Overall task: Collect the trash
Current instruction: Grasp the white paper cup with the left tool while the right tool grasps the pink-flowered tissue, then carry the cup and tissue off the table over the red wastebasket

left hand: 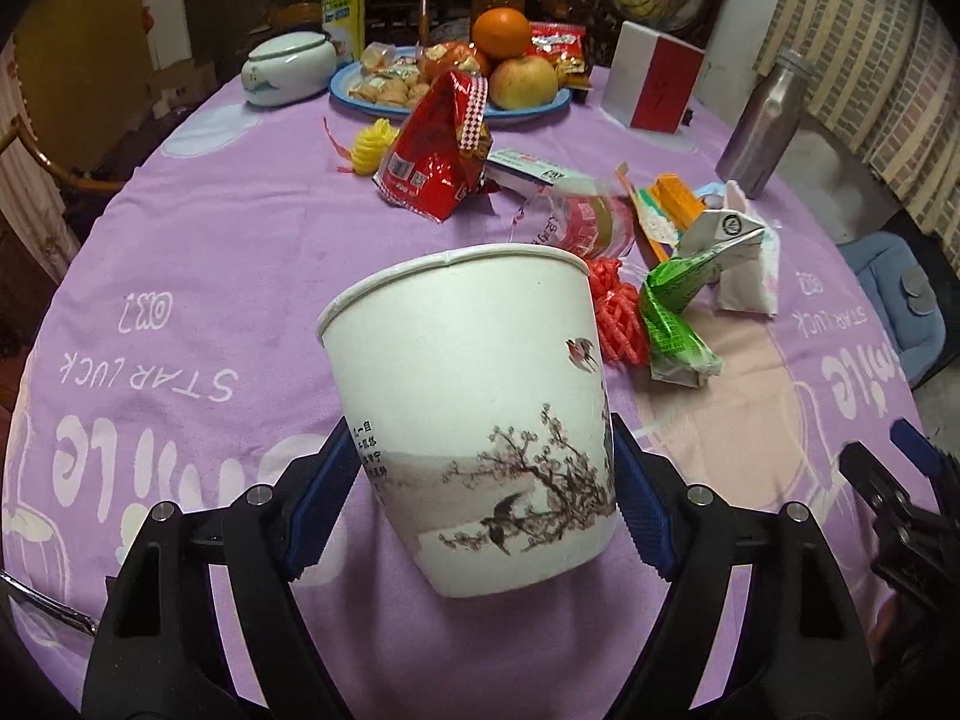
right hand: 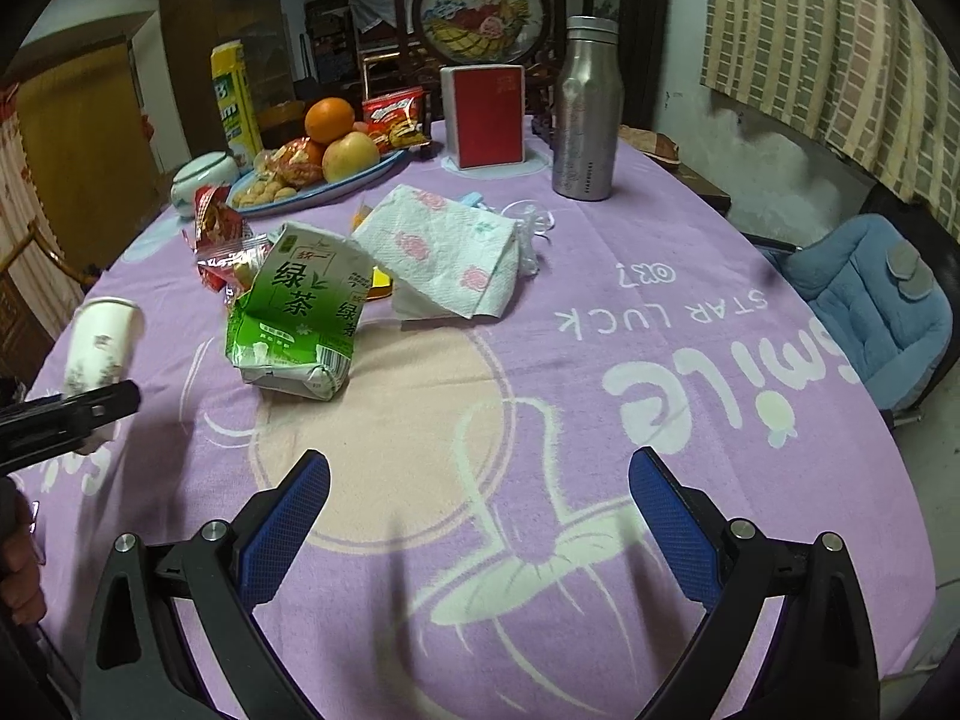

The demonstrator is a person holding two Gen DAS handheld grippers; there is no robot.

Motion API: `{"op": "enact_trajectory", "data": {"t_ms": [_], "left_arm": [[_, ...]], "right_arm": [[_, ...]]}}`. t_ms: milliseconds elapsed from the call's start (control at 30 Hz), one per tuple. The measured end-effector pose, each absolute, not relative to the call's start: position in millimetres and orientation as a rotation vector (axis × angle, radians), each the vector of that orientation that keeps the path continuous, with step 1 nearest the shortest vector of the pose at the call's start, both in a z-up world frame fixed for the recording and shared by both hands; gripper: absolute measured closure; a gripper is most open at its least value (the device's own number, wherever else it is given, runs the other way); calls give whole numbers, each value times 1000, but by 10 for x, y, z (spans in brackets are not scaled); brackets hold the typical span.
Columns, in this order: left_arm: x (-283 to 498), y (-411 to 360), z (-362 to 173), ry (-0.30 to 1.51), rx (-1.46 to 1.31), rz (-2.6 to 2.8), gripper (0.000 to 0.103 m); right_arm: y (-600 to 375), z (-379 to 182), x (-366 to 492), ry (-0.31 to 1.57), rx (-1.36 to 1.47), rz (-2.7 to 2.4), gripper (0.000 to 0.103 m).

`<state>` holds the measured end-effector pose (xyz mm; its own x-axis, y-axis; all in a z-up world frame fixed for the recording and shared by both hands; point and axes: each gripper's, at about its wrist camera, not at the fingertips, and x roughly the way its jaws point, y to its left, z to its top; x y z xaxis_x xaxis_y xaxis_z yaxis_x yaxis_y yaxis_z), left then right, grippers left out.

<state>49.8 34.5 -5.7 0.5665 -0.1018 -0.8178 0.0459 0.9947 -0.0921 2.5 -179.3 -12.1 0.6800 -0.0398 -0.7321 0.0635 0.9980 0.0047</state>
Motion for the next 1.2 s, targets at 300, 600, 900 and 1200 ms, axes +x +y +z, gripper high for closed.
{"op": "enact_trajectory", "data": {"t_ms": [300, 600, 900, 1200], "left_arm": [[510, 182, 28, 908, -25, -171, 25], [532, 131, 20, 847, -13, -235, 25], [553, 98, -75, 873, -18, -264, 25], [559, 115, -104, 880, -29, -254, 25]], "right_arm": [[-1741, -107, 595, 841, -68, -83, 5], [-1677, -359, 1384, 917, -98, -34, 5], [-1496, -341, 1701, 879, -186, -48, 24], [-1737, -203, 1311, 845, -7, -2, 93]]}}
